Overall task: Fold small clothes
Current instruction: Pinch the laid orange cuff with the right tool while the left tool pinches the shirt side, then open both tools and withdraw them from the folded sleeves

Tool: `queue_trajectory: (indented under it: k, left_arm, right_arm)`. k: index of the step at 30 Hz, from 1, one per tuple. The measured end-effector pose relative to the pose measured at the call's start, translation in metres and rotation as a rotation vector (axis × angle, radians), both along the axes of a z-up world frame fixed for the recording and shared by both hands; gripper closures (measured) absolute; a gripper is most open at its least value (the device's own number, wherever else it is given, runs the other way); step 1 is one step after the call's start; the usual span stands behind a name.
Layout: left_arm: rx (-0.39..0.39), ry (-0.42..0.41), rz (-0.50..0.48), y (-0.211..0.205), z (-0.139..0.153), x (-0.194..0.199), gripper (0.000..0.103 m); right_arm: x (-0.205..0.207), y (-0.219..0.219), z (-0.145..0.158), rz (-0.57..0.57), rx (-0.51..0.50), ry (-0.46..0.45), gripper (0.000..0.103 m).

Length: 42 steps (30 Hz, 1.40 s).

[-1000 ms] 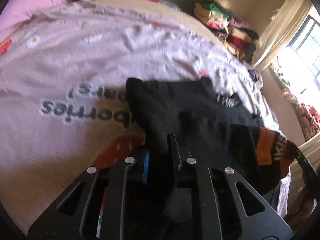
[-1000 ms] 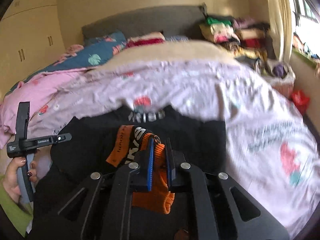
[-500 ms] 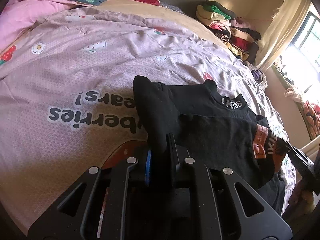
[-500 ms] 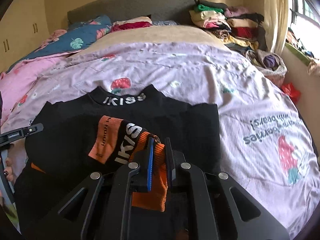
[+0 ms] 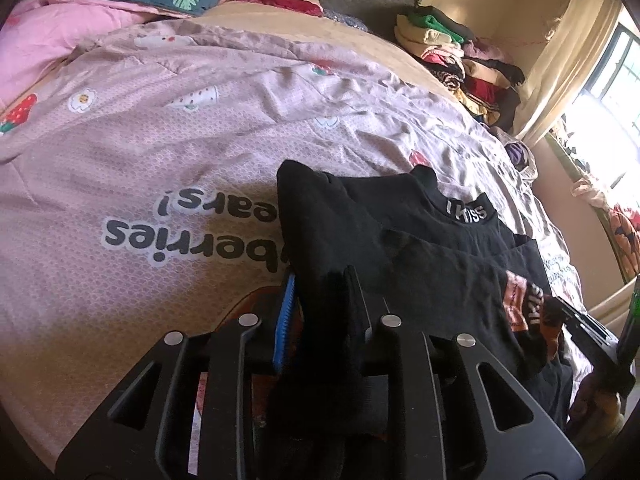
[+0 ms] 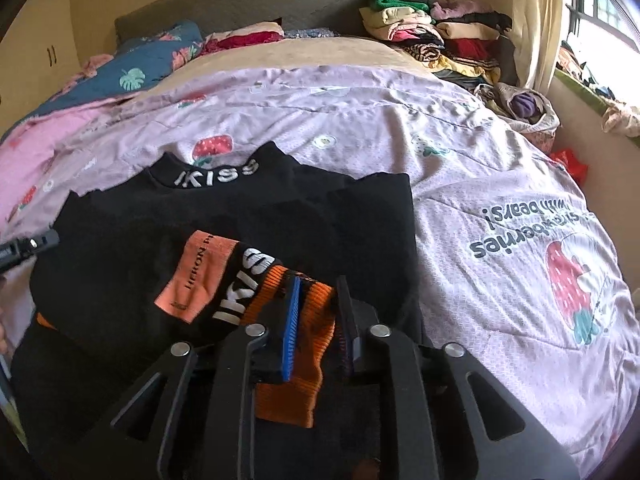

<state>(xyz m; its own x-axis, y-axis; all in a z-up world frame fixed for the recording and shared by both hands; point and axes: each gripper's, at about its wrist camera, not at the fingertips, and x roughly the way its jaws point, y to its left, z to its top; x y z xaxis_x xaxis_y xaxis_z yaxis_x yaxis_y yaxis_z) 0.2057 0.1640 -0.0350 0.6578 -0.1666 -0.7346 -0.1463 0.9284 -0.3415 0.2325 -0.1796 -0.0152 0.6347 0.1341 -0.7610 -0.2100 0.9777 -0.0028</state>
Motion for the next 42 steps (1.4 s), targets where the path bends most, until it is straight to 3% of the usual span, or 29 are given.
queue_trajectory:
  k: [3,5,12,18,25,36,41,42]
  left_arm:
    - [0.012,-0.012,0.012,0.001,0.006,-0.003,0.088]
    - [0.028,-0.029,0.018,0.001,0.013,-0.006,0.088]
    - [0.067,-0.08,-0.036,-0.02,0.035,-0.013,0.081]
    - [0.092,-0.053,-0.122,-0.043,0.031,-0.013,0.072]
    - [0.06,0.037,-0.175,-0.057,0.01,-0.013,0.06]
    - [0.076,0.101,-0.189,-0.06,-0.01,-0.013,0.059]
    - [0.059,0.096,-0.19,-0.059,-0.012,-0.013,0.056]
    - [0.045,0.092,-0.19,-0.059,-0.01,-0.014,0.054]
  right_arm:
    - [-0.002,-0.004,0.0,-0.01,-0.015,-0.009,0.074]
    - [-0.004,-0.006,0.003,-0.017,-0.004,-0.017,0.061]
    - [-0.02,0.005,0.015,0.042,0.027,-0.052,0.049]
    - [-0.03,0.026,0.018,0.13,0.07,-0.04,0.043]
    - [-0.037,0.049,0.005,0.193,0.065,0.02,0.04]
    - [-0.034,0.052,-0.021,0.159,0.035,0.11,0.032]
    - [-0.036,0.049,-0.02,0.159,0.042,0.104,0.03]
    - [-0.036,0.048,-0.017,0.16,0.056,0.098,0.024]
